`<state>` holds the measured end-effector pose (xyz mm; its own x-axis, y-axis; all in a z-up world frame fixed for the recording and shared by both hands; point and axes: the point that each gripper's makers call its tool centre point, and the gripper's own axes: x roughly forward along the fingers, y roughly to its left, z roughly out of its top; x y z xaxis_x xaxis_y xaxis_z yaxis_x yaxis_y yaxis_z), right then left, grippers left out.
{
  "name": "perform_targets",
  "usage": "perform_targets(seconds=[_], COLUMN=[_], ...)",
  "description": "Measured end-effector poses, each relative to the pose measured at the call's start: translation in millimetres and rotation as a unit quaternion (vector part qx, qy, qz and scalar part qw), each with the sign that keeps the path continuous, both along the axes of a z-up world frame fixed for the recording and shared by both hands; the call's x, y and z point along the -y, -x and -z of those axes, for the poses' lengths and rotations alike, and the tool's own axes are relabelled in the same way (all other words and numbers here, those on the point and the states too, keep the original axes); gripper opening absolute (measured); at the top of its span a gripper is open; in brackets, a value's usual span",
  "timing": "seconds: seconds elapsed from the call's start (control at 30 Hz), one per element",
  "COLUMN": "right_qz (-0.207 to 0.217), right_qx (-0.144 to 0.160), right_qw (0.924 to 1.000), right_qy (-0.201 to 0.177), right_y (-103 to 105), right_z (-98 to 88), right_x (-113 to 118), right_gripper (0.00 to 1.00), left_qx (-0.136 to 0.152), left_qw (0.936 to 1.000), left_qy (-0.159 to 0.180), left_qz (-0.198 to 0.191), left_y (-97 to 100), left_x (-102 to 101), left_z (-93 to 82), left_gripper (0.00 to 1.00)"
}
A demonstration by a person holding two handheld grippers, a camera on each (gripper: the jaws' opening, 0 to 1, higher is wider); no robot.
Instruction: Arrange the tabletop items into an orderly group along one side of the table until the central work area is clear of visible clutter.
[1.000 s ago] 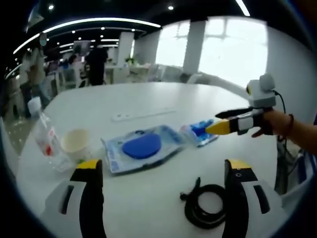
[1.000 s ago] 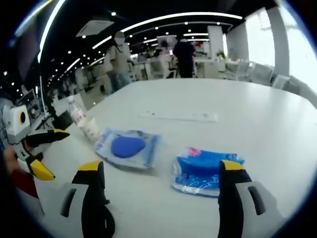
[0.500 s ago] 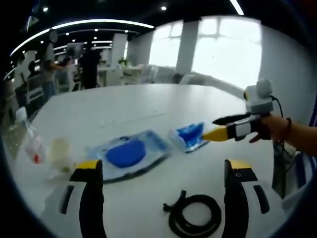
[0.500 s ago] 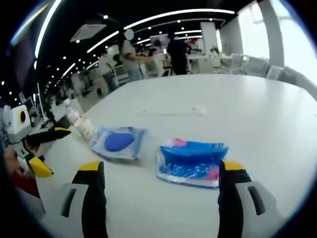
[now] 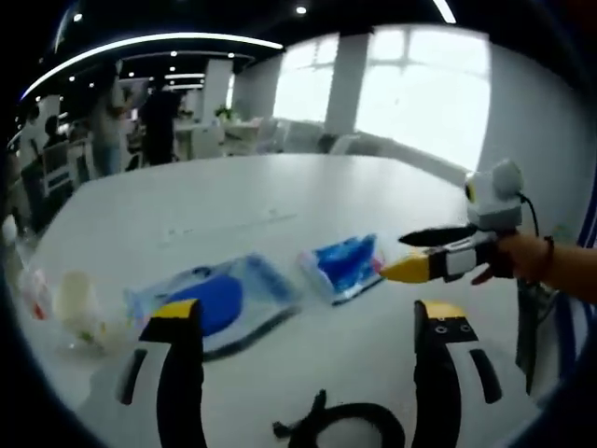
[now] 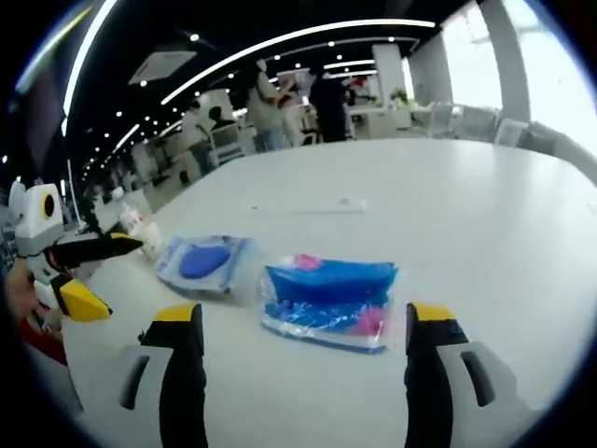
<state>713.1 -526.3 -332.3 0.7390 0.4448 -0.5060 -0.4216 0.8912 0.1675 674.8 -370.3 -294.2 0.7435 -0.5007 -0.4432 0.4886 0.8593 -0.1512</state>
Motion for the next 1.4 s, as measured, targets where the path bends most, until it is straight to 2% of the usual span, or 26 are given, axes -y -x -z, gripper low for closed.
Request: perform_targets(seconds=[0.3, 0.6, 0.73, 0.83, 0.9, 0.97, 1.03, 1.2, 1.4], right_qz=[0.007, 0.001, -0.01, -0.01, -0.007, -0.003, -0.001, 0.014, 0.023], right_qx=[0.006, -0.002, 0.004, 0.0, -0.002, -0.003, -0.003, -0.016, -0.032], right_qw=[0.9997, 0.9993, 0.9977, 0.9979, 0.998, 0.998, 0.9978, 0.9973, 0.996], right_qy=[0.022, 0.039, 0.066, 0.064, 0.062, 0.063, 0.066, 0.07, 0.08], right_y=[-13, -20, -24, -28, -29, -31, -32, -33, -31], right_z=[16.2, 36.6, 41.3, 42.7, 42.7, 42.9, 42.9, 46.1, 52.7], right_x=[22, 35, 38, 38, 39, 39, 40, 43, 46], right_gripper=[0.75, 0.6, 0.52, 0.47, 0.42, 0.39, 0.36, 0.22, 0.1], left_qx=[0.001, 0.013, -0.007, -0.009, -0.025, -0.026, -0.028, -0.06, -0.065], left_qw=[0.9999, 0.9998, 0.9997, 0.9999, 0.9996, 0.9995, 0.9995, 0.9982, 0.9976], left_qy=[-0.009, -0.002, 0.024, 0.008, 0.011, 0.008, 0.005, -0.003, -0.021], left_qz=[0.009, 0.015, 0.009, 0.007, 0.009, 0.014, 0.017, 0.004, 0.013], left_y=[-23.7, -49.1, -58.9, -64.4, -65.8, -67.9, -69.9, -72.6, -75.0], left_x=[28, 50, 57, 58, 61, 65, 68, 68, 72], left_z=[13.5, 19.4, 27.0, 34.8, 40.3, 42.2, 45.1, 62.3, 72.4], left_gripper=[0.77, 0.56, 0.49, 0.45, 0.4, 0.36, 0.34, 0.33, 0.21])
